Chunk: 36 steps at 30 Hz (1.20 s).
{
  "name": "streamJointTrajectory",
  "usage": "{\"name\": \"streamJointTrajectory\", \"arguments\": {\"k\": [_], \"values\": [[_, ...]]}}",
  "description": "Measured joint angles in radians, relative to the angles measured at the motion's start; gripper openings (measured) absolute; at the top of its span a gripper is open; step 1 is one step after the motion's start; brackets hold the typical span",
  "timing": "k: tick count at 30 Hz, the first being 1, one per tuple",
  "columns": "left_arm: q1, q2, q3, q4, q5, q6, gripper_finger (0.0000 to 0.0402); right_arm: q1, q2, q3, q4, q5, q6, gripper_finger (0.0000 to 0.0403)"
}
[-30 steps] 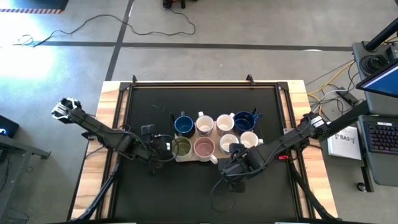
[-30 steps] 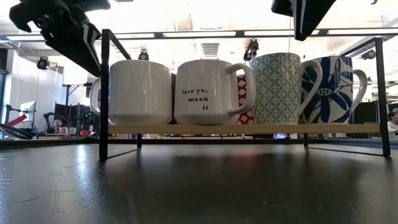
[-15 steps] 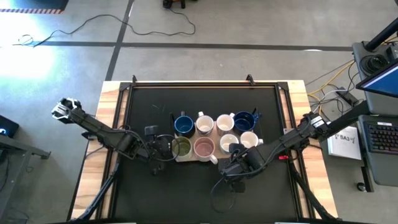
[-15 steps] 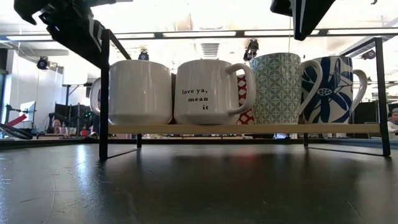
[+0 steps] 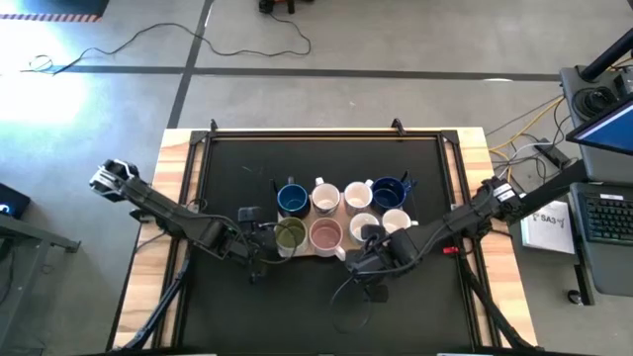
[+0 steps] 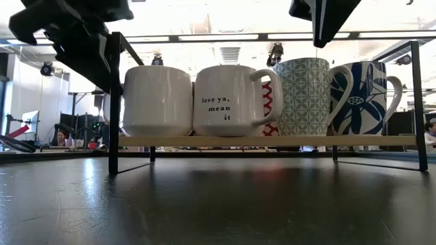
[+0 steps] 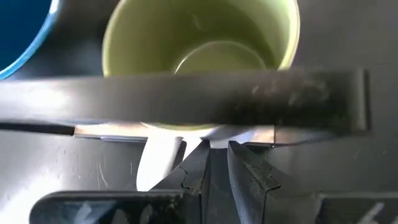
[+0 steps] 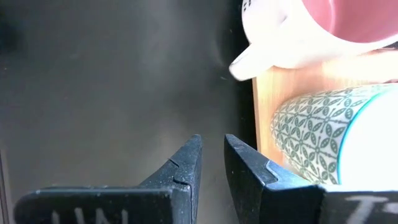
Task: Place coffee mugs
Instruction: Adjust the green mug on the shelf, then adjust the shelf on the table
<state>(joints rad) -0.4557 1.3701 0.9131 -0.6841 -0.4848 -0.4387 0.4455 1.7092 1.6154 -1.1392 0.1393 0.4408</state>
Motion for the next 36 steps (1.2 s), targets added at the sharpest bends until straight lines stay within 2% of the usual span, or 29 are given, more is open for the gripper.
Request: {"name": "streamJointTrajectory", "arguments": {"k": [19, 30, 36], "values": [[0.011, 0.030, 0.000, 0.071, -0.001, 0.063, 0.0038, -0.012, 0.000, 0.000, 0.001, -0.008, -0.030, 0.0059], [-0.015, -0.036, 0.000, 0.060, 0.047, 0.029, 0.0038, -0.012, 0.000, 0.000, 0.007, -0.008, -0.045, 0.0059], [-0.062, -0.106, 0.001, 0.021, 0.050, -0.017, 0.0038, -0.019, 0.000, -0.002, 0.000, -0.001, -0.158, 0.0059]]}}
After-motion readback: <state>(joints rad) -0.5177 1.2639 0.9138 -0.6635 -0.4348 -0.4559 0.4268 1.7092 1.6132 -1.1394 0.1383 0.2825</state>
